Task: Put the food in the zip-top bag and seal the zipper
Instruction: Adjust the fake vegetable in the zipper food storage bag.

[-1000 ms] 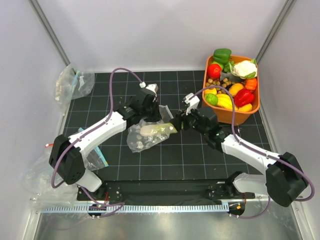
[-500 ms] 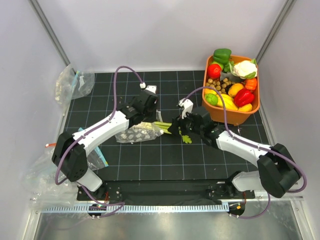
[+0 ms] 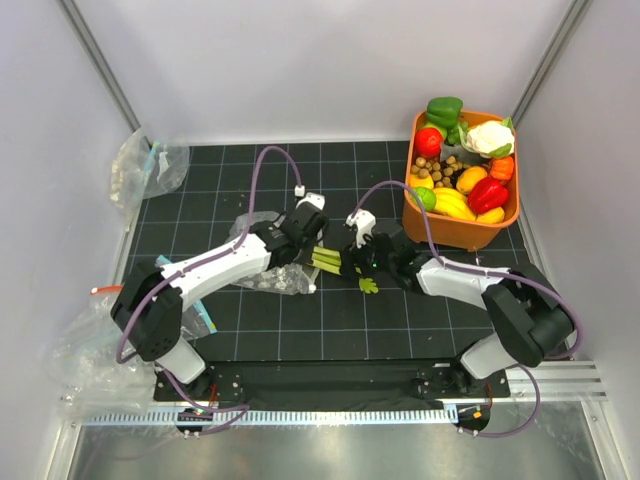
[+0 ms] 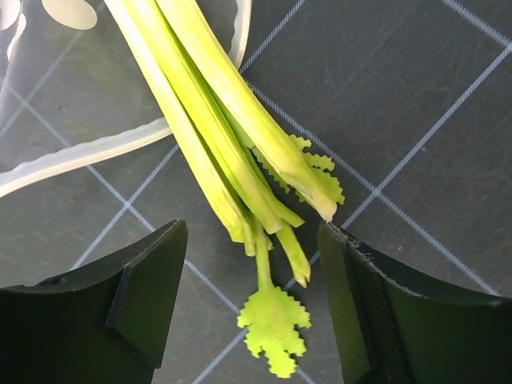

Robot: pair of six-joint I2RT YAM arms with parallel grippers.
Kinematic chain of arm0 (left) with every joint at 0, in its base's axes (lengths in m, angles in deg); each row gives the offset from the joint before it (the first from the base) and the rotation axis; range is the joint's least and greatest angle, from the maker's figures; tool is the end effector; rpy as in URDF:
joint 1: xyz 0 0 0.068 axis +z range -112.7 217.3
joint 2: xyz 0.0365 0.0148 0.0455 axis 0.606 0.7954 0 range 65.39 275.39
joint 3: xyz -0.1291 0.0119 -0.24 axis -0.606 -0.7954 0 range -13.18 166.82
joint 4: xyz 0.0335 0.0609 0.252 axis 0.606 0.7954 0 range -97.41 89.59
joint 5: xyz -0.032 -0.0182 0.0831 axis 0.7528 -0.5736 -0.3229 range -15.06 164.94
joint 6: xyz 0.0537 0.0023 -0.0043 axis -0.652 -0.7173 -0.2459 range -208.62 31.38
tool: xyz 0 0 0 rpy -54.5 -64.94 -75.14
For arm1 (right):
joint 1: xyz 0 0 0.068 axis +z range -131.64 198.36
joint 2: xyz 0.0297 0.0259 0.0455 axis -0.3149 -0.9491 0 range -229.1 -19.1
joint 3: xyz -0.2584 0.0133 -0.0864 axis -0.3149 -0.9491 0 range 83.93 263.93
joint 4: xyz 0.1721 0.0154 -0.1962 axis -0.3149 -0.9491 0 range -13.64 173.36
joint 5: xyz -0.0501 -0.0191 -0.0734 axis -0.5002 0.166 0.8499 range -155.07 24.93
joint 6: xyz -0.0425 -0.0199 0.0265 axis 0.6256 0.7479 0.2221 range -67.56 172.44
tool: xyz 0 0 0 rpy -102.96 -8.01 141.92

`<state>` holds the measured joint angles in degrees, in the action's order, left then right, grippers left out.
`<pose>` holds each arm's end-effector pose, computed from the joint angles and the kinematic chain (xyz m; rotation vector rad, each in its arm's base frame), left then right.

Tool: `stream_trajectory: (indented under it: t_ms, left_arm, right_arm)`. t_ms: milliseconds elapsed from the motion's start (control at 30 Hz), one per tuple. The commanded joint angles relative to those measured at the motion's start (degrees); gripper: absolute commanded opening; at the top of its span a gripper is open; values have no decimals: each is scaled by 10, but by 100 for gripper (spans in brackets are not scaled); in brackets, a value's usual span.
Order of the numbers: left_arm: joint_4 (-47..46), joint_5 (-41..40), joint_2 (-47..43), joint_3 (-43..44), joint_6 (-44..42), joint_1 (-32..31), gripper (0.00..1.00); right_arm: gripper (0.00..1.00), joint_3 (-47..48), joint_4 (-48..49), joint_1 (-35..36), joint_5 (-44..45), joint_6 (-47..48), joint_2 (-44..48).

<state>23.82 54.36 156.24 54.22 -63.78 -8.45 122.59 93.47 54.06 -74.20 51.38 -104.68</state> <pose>0.2424 -0.2310 0.2474 0.3039 2.4231 -0.0872 0.2388 0.1787 0.1734 -0.7572 2.1249 0.5265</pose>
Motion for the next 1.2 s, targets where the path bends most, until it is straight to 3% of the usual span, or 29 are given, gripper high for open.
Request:
stream_trajectory:
  t_ms: [0,433,567,667,700,733,967,1067,1167]
  left_arm:
    - [9,-26,15,-6,-7,-6,0]
    - [16,-37,-9,-43,8,-20,0]
    - [4,-39,-24,-54,6,-21,0]
    - [2,-42,-20,-54,7,-20,0]
    - [2,-46,-20,-54,7,-21,0]
    - [2,-46,-16,-53,9,-20,0]
    - [3,-51,-9,-51,13,-20,0]
    - [8,-64,-3,-46,13,-20,0]
    - [22,-97,4,-38,25,-21,0]
  right_arm:
    - [73,11,36,11,14,40,-3]
    - [73,55,76,17,27,93,-95]
    - [64,73,43,23,1,96,-113]
    - [37,72,32,30,-26,96,-97]
    - [13,74,10,31,-33,96,-92]
    - [1,74,-2,34,-50,99,-85]
    - [1,37,5,81,-76,76,-21]
    - [2,58,-36,87,-133,83,-20]
    - [5,71,-63,90,-131,93,-29]
